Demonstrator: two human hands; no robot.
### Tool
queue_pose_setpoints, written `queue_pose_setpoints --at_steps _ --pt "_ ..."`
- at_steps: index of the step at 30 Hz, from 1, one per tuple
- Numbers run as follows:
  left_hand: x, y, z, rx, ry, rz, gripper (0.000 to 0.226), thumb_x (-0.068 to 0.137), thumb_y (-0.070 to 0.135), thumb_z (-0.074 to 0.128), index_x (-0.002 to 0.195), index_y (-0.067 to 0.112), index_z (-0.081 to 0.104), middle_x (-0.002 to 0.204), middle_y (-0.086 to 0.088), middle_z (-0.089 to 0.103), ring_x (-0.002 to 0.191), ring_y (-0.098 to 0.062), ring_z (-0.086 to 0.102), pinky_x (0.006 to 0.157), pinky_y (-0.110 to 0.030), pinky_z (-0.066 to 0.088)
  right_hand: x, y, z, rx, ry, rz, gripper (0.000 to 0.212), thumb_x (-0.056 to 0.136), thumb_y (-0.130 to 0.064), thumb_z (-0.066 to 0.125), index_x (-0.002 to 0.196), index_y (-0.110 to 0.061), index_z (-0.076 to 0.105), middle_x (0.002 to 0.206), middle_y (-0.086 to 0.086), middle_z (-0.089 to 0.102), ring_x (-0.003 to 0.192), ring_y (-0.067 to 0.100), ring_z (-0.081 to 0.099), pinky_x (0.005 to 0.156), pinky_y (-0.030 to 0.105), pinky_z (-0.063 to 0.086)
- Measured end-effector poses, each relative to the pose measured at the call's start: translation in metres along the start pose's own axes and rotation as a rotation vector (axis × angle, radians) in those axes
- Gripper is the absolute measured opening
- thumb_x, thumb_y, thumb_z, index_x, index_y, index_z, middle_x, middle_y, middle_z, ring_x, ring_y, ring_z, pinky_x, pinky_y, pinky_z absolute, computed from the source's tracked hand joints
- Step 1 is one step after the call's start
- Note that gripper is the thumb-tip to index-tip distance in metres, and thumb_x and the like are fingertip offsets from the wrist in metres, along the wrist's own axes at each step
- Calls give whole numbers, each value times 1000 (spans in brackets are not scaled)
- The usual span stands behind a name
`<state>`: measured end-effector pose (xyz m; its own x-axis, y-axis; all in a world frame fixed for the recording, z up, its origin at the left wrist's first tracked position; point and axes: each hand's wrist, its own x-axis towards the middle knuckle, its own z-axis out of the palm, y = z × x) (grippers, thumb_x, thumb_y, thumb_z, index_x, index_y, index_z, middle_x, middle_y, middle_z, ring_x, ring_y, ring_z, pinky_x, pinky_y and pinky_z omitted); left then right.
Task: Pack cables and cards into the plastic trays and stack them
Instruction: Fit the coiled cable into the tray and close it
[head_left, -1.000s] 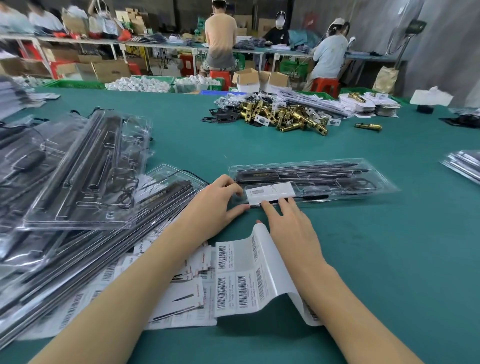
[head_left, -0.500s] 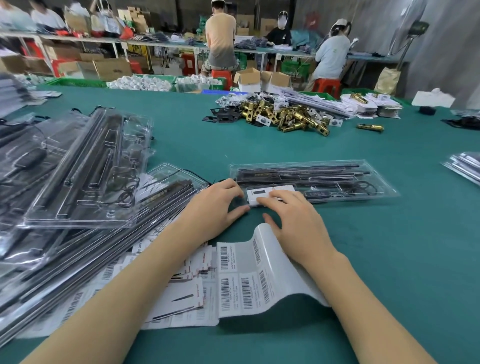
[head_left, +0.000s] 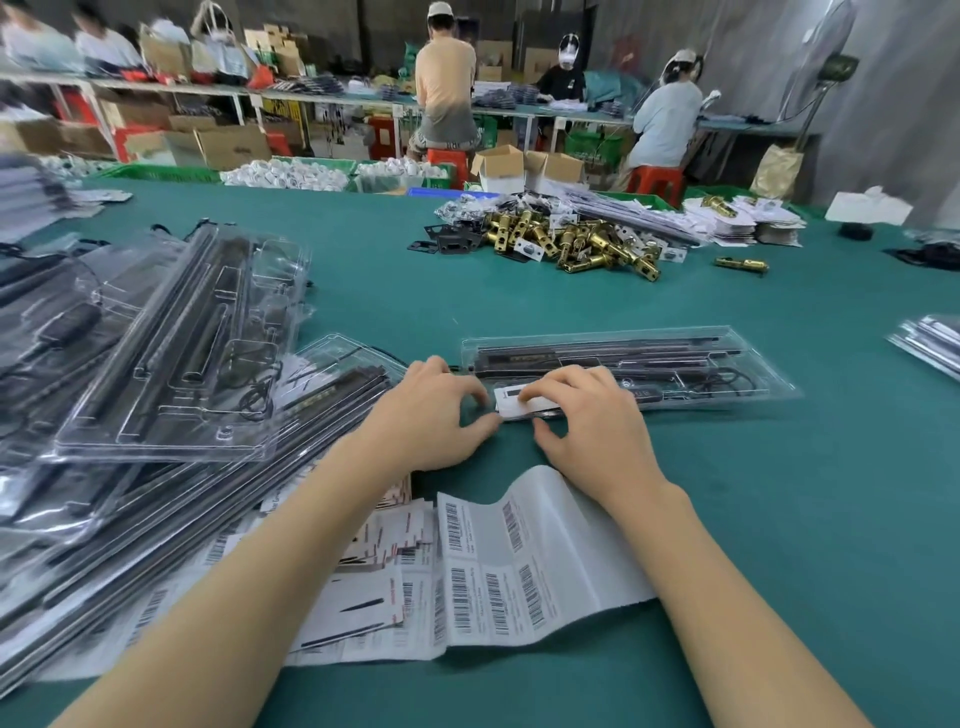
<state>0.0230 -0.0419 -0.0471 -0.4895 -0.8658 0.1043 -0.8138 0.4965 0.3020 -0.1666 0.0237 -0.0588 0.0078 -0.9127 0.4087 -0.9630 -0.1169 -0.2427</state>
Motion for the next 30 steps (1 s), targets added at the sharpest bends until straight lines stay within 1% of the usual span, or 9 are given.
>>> queue_pose_setpoints --at_steps 2,5,8,10,13,17,21,25,30 --pt "6 9 -3 -23 -7 -42 29 99 47 50 115 29 67 104 -7 58 112 -27 51 92 -38 44 -1 4 3 36 20 23 24 88 -25 68 111 -31 71 118 -9 63 115 21 48 94 40 45" --pt "11 22 -3 -141 67 -167 18 96 27 56 100 20 73 83 -6 65 85 -28 60 77 -31 48 -4 12 6 133 61 105 26 85 -27 74 111 -24 72 121 0 61 118 24 49 102 28 37" --pt "18 28 -2 -246 111 -303 10 89 18 61 87 19 72 90 -8 71 80 -27 64 75 -31 52 -7 14 9 182 72 128 27 84 -26 75 110 -23 73 119 0 62 117 24 49 100 23 33" --pt "27 27 -5 -335 82 -388 11 86 14 61 96 14 64 99 -12 66 84 -29 65 71 -32 54 -7 14 10 195 73 131 26 84 -26 75 110 -24 73 118 -1 62 117 23 48 99 21 32" --pt "37 22 -12 -471 -12 -535 29 82 9 63 107 1 49 93 -14 58 65 -24 59 54 -27 49 -7 14 11 208 89 129 24 84 -25 76 108 -23 73 116 -1 62 114 23 49 95 17 30" --pt "41 19 -15 -728 -128 -589 4 80 1 63 82 2 60 78 -14 61 53 -22 47 61 -27 47 -8 12 8 227 130 114 23 83 -26 77 105 -23 73 111 -4 64 110 21 51 92 16 30" --pt "41 19 -20 -873 -182 -564 7 86 4 54 87 11 54 67 -7 53 34 -12 35 46 -20 42 -8 11 2 270 218 89 22 80 -25 81 101 -21 74 108 -5 66 107 21 53 94 20 36" --pt "42 16 -24 -987 -208 -566 16 88 -1 54 87 15 50 77 -10 58 36 -11 41 52 -24 50 -8 11 -5 267 259 62 21 78 -25 84 94 -19 71 104 -7 66 107 19 54 92 20 36" --pt "41 16 -14 -1019 -171 -601 25 86 -9 52 83 15 46 78 -10 55 52 -15 56 46 -23 44 -9 9 -4 234 205 59 23 78 -26 83 96 -18 71 103 -6 66 108 19 53 91 21 40"
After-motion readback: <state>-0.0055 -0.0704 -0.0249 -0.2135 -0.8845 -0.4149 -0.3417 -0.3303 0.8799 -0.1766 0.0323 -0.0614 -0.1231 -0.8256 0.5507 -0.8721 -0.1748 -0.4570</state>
